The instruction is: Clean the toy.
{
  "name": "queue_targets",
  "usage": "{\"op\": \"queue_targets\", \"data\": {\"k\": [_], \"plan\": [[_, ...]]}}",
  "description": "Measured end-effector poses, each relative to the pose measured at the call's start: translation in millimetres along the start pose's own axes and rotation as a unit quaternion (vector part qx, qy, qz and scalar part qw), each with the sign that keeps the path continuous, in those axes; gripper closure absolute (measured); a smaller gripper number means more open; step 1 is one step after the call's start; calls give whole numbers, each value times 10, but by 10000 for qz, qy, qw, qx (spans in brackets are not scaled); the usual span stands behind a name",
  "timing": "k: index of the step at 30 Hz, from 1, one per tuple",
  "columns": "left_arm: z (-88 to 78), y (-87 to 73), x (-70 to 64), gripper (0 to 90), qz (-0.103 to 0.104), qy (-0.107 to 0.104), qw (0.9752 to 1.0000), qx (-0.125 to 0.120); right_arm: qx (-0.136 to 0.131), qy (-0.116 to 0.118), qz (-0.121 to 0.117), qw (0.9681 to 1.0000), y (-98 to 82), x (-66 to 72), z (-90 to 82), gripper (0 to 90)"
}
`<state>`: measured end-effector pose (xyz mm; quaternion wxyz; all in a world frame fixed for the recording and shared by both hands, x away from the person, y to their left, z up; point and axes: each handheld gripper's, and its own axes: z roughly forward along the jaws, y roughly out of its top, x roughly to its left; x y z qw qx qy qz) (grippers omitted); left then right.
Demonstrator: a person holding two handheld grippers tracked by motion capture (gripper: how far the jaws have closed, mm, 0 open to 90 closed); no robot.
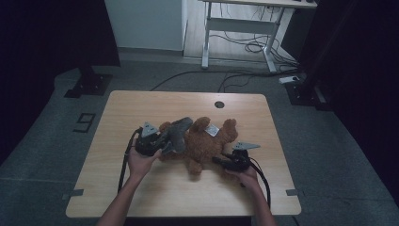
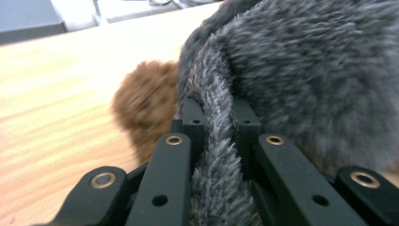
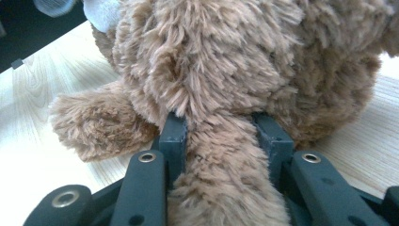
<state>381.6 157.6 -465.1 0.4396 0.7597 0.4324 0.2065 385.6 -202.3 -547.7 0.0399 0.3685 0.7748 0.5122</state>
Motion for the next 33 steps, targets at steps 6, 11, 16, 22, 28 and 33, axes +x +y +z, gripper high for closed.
{"op": "queue_targets", "data": {"k": [6, 11, 16, 22, 28, 33], "plan": [[27, -117, 111, 798, -208, -4, 9998, -12, -10, 7, 6, 10000, -2, 0, 2, 624], [18, -202, 222, 798, -300, 169, 9993, 141, -19, 8, 16, 10000, -3, -1, 2, 624], [62, -342, 332, 799, -517, 206, 9978, 357, -16, 14, 13, 10000, -3, -5, 3, 624], [177, -499, 434, 798, -662, 257, 9942, 804, -13, 6, 11, 10000, -4, -5, 3, 624], [54, -419, 462, 797, -751, 121, 9958, 518, -19, 29, 49, 10000, -9, -20, 0, 625], [-71, -158, 389, 796, -596, -7, 9979, 253, -15, 9, 42, 10000, -8, -13, 1, 625]]}}
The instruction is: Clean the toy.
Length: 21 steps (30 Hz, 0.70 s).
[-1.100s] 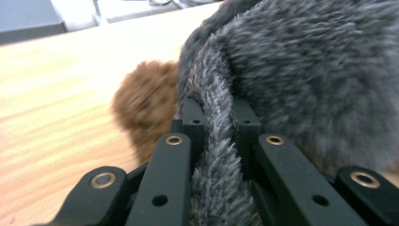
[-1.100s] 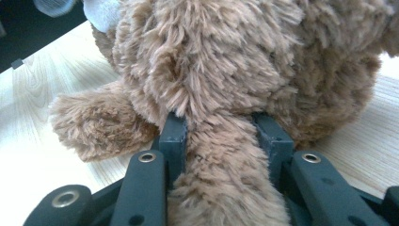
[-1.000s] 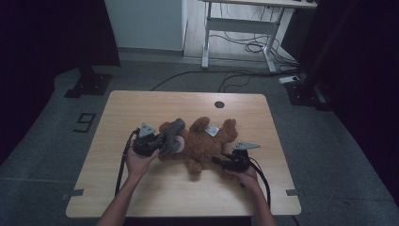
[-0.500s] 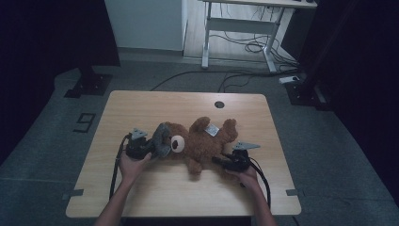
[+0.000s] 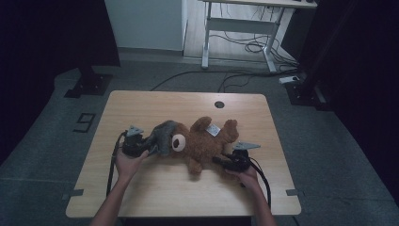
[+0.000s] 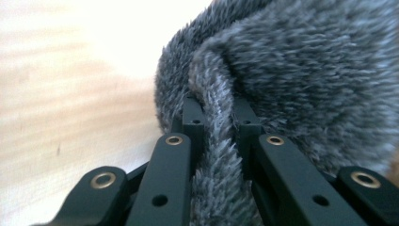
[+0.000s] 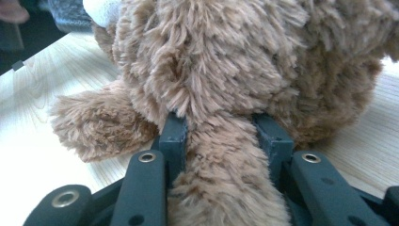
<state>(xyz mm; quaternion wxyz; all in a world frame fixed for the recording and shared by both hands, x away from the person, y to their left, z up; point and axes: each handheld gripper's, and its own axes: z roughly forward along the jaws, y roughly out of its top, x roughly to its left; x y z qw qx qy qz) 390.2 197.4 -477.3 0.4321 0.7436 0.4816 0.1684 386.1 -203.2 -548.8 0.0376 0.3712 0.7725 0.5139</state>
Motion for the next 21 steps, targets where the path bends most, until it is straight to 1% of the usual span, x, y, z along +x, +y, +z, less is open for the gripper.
{"op": "queue_targets", "data": {"k": [2, 5, 9, 12, 16, 19, 21], "plan": [[-27, 113, -68, 796, 67, -94, 9999, -91, 1, 4, 10, 10000, 0, -1, 0, 625], [-19, 285, -212, 795, 274, -190, 9993, -149, -3, 7, 7, 10000, -2, -3, 0, 625], [74, 478, -439, 794, 490, -345, 9981, -148, -1, 0, 19, 10000, -2, 0, 0, 625], [164, 597, -630, 794, 683, -455, 9965, -132, -5, 2, 9, 10000, -3, -2, 0, 625], [281, 731, -870, 794, 838, -673, 9941, -139, -1, -1, 2, 10000, -2, -1, 0, 625], [408, 783, -1016, 794, 959, -748, 9926, -7, 17, 1, 22, 10000, -2, 2, -3, 625], [492, 785, -1073, 794, 1021, -753, 9919, 104, 12, -3, 11, 10000, -2, 1, -3, 625]]}}
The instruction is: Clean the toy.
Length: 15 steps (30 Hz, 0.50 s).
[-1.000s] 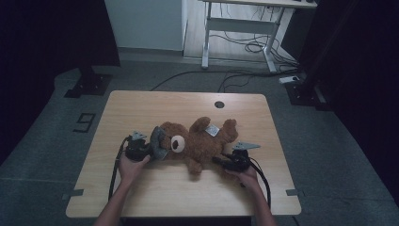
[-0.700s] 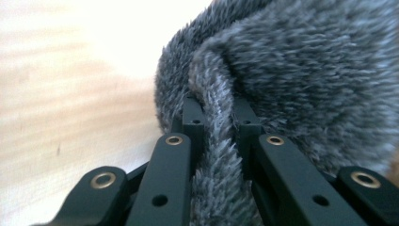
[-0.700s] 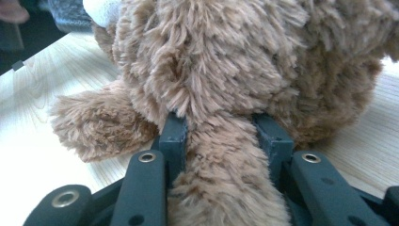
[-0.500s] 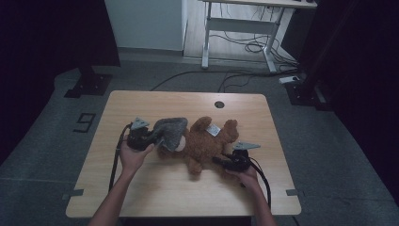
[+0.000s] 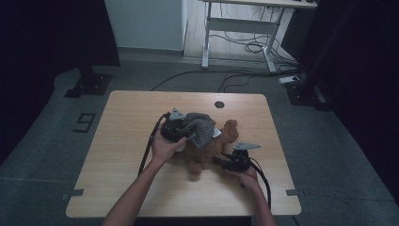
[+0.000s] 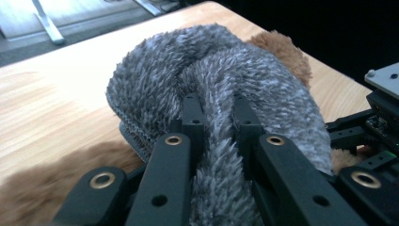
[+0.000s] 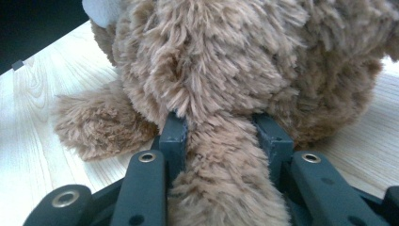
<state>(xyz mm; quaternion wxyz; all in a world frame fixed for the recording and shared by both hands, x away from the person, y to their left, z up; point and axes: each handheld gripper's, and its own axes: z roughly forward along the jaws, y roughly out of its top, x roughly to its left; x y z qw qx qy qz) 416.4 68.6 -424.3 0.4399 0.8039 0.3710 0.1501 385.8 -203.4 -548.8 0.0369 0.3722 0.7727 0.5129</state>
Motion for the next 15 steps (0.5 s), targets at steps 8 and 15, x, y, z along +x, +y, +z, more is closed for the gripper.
{"op": "queue_targets", "data": {"k": [8, 15], "plan": [[129, -193, 255, 795, -271, 338, 9987, 271, -9, 0, -33, 10000, 1, 1, 4, 625], [-36, -251, 450, 795, -367, 432, 9982, 209, 0, -11, -55, 10000, -1, 5, 10, 625]]}}
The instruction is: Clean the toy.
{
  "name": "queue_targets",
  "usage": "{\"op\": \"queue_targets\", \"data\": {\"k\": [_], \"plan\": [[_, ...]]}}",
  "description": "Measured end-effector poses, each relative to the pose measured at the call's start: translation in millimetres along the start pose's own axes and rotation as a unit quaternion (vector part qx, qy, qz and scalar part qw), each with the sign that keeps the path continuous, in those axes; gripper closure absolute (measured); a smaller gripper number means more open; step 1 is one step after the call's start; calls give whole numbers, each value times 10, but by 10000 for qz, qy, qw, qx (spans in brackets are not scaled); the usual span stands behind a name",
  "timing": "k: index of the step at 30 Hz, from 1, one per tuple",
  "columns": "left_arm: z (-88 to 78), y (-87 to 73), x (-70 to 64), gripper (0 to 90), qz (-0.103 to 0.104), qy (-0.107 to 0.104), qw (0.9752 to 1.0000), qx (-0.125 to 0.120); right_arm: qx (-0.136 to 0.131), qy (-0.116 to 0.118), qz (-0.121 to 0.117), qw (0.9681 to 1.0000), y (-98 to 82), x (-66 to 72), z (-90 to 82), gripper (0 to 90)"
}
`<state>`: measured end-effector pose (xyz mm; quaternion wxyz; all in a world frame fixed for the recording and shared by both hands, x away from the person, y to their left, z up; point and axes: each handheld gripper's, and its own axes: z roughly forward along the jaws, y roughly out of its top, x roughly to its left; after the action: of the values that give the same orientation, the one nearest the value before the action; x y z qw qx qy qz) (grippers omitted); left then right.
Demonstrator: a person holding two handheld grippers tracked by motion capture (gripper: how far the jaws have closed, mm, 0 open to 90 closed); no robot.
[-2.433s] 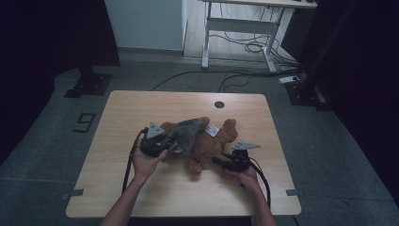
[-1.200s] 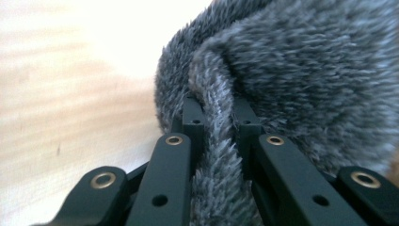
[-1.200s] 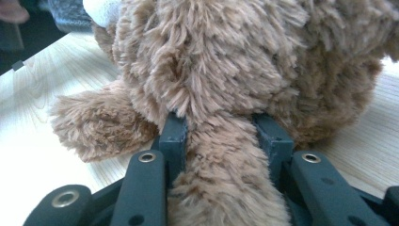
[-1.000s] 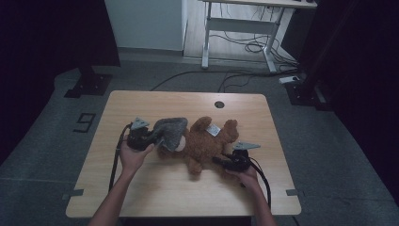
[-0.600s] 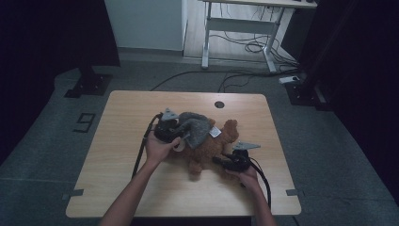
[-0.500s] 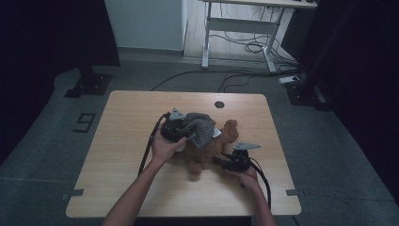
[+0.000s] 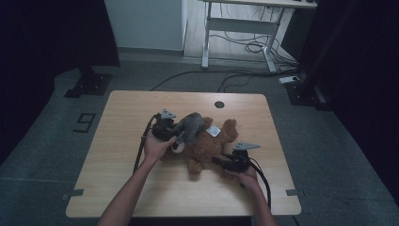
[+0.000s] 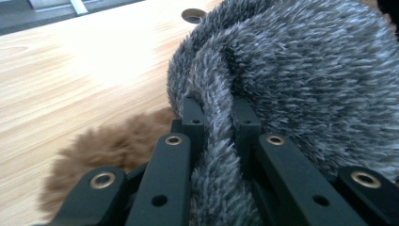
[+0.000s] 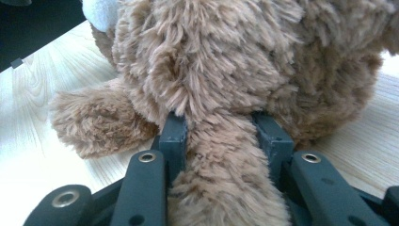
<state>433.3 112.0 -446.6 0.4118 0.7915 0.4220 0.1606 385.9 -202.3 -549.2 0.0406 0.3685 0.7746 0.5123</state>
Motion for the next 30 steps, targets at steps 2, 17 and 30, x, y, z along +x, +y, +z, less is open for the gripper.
{"op": "queue_targets", "data": {"k": [2, 17, 30], "plan": [[-28, -12, 42, 795, -9, 35, 10000, -8, 8, -2, -7, 10000, 0, 2, -1, 625], [-295, -197, 426, 797, -364, 393, 9985, -78, 7, -10, 12, 10000, -2, 2, 3, 625], [-214, 96, -292, 797, 304, -247, 9988, -295, 5, -8, 65, 10000, -7, -8, 10, 626]]}}
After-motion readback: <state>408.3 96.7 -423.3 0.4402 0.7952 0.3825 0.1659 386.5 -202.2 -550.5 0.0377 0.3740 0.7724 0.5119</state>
